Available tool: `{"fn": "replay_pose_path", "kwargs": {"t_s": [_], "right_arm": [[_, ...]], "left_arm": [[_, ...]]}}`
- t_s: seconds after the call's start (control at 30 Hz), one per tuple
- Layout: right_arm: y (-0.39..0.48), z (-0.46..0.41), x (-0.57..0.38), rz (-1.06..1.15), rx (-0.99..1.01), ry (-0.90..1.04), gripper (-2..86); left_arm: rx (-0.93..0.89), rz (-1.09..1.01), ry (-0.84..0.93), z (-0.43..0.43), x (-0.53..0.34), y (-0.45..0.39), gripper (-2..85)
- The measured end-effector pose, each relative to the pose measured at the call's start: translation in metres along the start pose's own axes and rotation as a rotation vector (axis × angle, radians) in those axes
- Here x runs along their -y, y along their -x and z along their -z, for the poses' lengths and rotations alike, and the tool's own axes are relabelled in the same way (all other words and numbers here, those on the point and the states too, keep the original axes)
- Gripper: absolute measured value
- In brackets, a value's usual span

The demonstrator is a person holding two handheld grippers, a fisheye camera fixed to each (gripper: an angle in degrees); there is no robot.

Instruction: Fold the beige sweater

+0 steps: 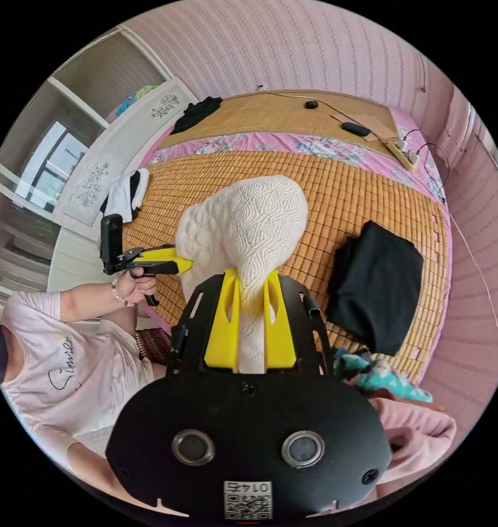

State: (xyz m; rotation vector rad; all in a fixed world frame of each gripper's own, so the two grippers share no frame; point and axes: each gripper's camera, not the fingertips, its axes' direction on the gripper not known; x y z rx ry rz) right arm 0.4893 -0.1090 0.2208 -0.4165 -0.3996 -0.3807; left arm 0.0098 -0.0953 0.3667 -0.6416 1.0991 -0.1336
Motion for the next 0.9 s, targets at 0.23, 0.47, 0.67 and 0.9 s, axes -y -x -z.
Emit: {"fn": "replay_pose_path", "kwargs": {"t_s": [0.23, 0.47, 0.67, 0.9], "right_arm": [[-0.070, 0.035, 0.069, -0.289, -0.251, 0.079, 12.9], [-0.036, -0.118, 0.063, -0.226, -0.280, 0.239, 11.0], [0.062, -0.158, 0.015, -0.154, -0.186, 0.072, 9.1], [0.261, -0.210, -0.056, 0.105, -0.002, -0.019, 8.0]], "left_arm": [[0.198, 0.135, 0.184, -0.177, 0.074, 0.006, 7.4], [0.234, 0.137, 0.295, -0.179, 0.049, 0.031, 5.4], [0.232, -0.057, 0.217, -0.042, -0.008, 0.024, 5.1], [0.475, -0.082, 0.115, 0.203, -0.173, 0.006, 3.7]]}}
